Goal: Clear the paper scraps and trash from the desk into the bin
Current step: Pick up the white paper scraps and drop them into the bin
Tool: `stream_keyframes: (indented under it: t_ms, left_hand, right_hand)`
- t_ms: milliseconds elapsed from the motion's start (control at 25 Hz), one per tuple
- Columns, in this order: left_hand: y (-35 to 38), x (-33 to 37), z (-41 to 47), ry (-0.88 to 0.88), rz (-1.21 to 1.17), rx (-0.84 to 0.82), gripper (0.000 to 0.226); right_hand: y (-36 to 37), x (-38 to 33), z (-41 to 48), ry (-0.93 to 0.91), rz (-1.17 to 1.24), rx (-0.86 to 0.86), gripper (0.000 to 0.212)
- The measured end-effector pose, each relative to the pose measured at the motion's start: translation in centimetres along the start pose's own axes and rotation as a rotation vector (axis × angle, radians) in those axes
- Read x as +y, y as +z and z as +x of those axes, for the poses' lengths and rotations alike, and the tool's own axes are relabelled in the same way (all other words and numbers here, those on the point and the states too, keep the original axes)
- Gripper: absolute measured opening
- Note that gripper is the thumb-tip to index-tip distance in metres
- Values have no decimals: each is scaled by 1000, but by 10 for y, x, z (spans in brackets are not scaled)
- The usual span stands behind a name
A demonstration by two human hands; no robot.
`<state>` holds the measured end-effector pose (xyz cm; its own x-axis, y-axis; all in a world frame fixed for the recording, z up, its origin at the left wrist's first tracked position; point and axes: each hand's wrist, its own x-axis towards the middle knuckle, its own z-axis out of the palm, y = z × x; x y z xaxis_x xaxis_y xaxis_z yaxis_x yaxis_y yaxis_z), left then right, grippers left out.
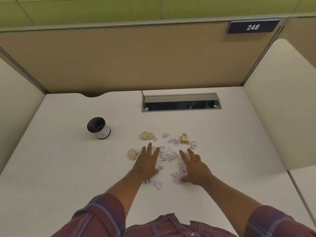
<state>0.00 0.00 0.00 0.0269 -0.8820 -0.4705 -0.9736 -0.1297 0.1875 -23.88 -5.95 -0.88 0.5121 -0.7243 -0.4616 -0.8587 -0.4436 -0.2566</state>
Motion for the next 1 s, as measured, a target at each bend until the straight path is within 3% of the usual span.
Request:
stream_keyframes:
  t_ms: [160,400,480,560,720,880,1000]
  left_hand:
    - [3,0,18,5,61,-48,105]
    - [15,-1,37,62,88,-33,94]
    - [16,-1,41,59,59,-29,90]
    - [15,-2,41,51,14,-14,78]
    - [17,-1,40,34,-147,63,29]
    - [23,-4,39,41,-168,73,27]
    - [22,-8,38,39,-222,134,28]
  right_hand:
    - [12,-13,13,-4,-27,-34,136]
    - [16,-33,42,-48,-63,-16,124]
    - [15,-38,52,-45,-71,-30,113]
    - [13,-42,60,-47,-84,-26,88]
    - [13,-48,68,-79,-84,37,35]
    - [18,-50,72,-77,-62,59,24]
    - [14,-50,69,-34,87,76,22]
